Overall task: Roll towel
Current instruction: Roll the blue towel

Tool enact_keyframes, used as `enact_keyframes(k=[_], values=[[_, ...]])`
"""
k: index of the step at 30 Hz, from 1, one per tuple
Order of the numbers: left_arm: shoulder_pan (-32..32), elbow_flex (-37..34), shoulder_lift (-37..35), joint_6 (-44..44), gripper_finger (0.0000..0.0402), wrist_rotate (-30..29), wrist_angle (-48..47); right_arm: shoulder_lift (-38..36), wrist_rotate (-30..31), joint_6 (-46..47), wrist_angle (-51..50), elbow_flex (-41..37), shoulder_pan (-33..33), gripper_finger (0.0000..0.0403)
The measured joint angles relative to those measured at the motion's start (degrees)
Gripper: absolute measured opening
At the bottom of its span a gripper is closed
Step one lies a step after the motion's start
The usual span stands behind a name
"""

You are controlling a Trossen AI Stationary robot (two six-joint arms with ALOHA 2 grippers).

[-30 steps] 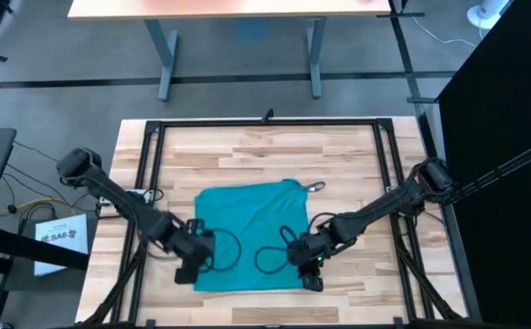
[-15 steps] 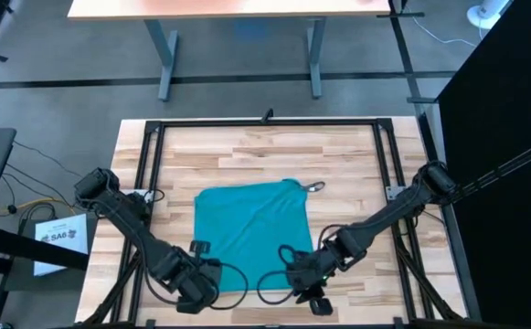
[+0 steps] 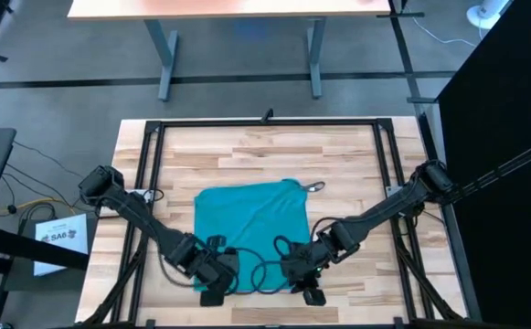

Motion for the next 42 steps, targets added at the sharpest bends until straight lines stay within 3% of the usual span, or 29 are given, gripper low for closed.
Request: enact_keyframes(k=[6, 14, 18, 23, 31, 42], values=[[-6.77, 0.93, -0.03, -6.40, 0.0105, -3.28, -11.55, -1.15, 10.96, -2.66, -12.63, 2.15, 5.20, 0.0087], [-11.61, -6.00, -0.04, -11.35, 0.0105, -10.72, -2.07, 1.72, 19.32, 0.98, -14.02, 0.42, 8.20, 0.0099], [-10.94, -9.99, 1.52, -11.27, 0.0105, -10.62, 3.21, 6.78, 19.88, 1.61, -13.82, 0.02, 8.27, 0.0111], [-11.49, -8.93, 4.56, -9.94, 0.0105, -7.05, 6.45, 11.54, 19.46, 4.93, -12.50, -0.07, 9.82, 0.0121], [-12.58, -8.96, 4.85, -10.22, 0.0105, -6.34, 6.88, 12.50, 19.78, 5.96, -12.19, 0.00, 10.06, 0.0128], [-14.03, -6.00, 12.76, -12.32, 0.0105, -2.13, 8.82, 12.50, 19.32, 5.52, -10.13, 0.22, 11.26, 0.0128]])
